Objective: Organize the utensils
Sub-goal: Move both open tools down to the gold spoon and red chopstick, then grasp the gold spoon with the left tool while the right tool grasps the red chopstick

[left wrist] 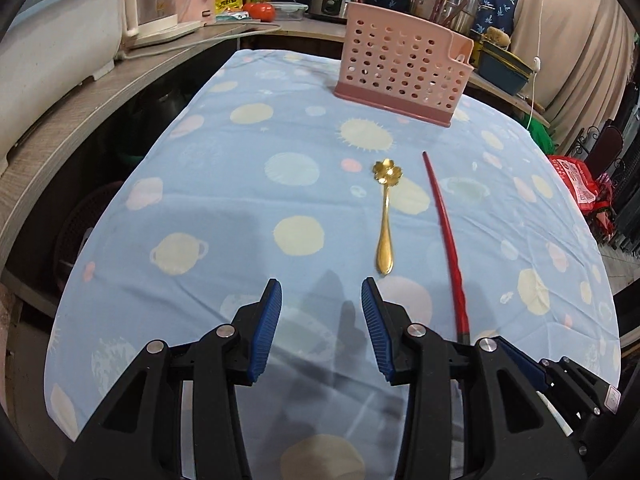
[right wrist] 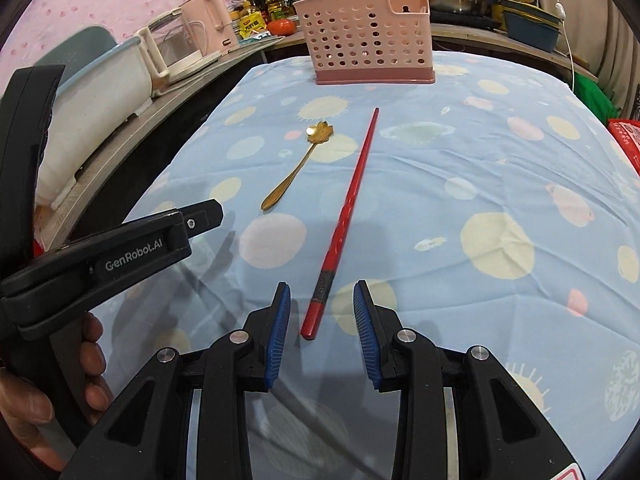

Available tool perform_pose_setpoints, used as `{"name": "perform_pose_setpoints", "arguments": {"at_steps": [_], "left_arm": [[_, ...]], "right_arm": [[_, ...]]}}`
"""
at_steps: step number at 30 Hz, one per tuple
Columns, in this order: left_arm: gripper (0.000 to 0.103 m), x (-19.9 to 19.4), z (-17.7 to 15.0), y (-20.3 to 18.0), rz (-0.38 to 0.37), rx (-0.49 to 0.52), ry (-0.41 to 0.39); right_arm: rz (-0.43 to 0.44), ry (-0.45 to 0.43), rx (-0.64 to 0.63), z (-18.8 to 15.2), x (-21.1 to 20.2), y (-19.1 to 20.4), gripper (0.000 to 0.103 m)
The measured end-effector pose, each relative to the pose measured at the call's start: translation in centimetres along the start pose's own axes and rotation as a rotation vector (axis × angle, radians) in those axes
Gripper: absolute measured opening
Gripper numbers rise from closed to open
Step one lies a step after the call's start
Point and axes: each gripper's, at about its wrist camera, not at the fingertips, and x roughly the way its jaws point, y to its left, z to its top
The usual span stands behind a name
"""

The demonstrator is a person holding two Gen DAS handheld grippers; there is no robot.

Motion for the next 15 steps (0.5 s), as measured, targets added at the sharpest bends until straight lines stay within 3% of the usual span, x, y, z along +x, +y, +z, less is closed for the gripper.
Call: {"name": "perform_pose_setpoints", "arguments": {"at_steps": [7,15], "left_arm": [[0.040,-0.01,-0.41,0.51,0.000,-0.001,0.008],[0.040,0.21,-0.50,-0.04,-0.012,0.004,0.015]], "right_arm": [[-0.031,-0.013,-0.013,-0.19,0.49,0.49,0.030],[-0.067,-0.025,-0.029,-0.50,0.44,0.06,0.010]]}}
